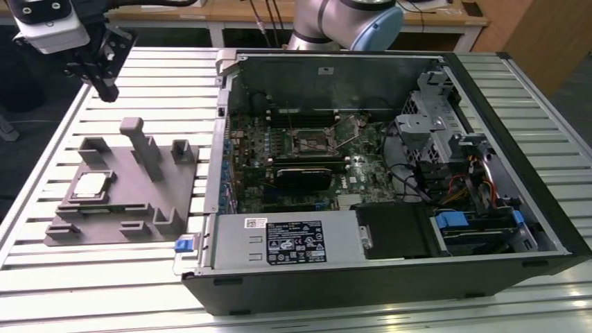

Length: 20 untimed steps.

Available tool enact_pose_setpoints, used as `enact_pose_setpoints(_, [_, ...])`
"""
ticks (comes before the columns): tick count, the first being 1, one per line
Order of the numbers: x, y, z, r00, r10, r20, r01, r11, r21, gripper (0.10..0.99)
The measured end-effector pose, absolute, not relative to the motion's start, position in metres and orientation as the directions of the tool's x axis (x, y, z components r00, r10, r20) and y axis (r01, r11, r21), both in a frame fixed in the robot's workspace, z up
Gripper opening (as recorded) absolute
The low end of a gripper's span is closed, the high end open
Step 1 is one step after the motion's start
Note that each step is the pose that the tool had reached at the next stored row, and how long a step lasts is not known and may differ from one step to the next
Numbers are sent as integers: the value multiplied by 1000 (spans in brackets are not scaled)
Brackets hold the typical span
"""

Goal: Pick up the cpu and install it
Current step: 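Reach for the cpu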

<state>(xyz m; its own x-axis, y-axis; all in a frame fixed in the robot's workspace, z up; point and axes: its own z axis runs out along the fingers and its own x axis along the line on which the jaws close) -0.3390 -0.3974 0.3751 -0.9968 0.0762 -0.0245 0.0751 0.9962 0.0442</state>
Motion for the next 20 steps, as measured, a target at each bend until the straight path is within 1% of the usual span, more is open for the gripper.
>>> enact_pose_setpoints(20, [-356, -397, 358, -997, 76, -24, 75, 996, 44, 106])
